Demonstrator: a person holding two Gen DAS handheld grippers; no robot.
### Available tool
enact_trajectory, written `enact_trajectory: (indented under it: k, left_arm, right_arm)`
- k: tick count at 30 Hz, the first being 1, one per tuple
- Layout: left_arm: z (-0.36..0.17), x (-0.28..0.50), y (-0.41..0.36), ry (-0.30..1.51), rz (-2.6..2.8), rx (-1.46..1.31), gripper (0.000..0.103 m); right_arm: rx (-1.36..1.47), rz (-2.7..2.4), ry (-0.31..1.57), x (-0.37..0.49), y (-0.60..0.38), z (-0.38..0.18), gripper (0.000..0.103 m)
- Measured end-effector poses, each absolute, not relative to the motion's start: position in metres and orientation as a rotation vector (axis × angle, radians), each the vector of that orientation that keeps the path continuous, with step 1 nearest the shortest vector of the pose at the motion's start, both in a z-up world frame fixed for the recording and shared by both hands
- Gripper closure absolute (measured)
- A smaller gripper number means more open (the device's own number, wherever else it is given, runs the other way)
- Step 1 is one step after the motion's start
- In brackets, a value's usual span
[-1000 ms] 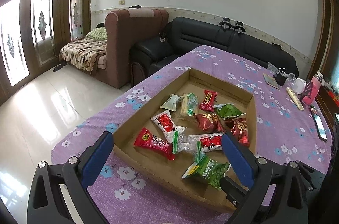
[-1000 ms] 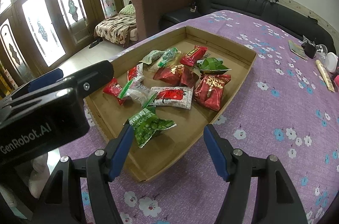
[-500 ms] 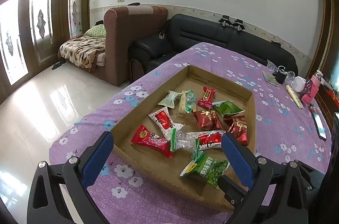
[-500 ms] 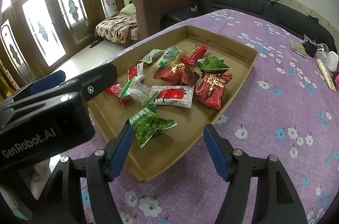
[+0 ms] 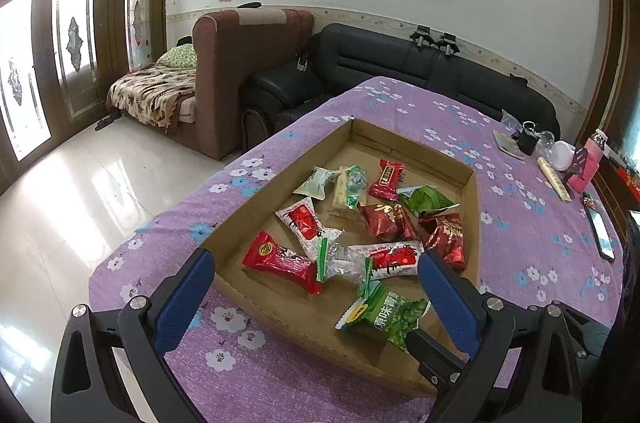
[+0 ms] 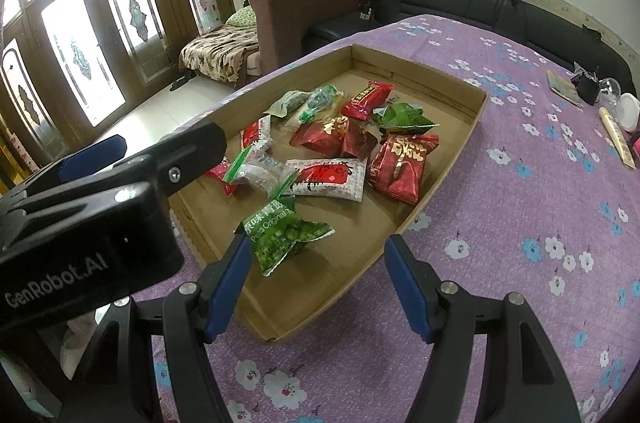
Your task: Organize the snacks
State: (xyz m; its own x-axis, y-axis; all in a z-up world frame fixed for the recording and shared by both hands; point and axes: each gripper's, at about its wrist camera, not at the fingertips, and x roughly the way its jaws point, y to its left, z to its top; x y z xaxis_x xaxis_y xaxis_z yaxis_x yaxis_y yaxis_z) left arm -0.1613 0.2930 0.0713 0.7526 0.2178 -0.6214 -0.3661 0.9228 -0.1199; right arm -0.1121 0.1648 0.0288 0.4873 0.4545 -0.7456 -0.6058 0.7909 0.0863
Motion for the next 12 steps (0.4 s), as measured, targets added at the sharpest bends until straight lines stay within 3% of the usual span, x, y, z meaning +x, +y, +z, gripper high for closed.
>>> enact_trajectory:
  k: [12]
  left_arm:
    - [0.0718, -0.1609, 0.2917, 0.654, 0.310, -0.242, 0.001]
  right_arm:
    - [-0.183, 0.652, 0.838, -0.1150, 0.1623, 0.0277, 0.035]
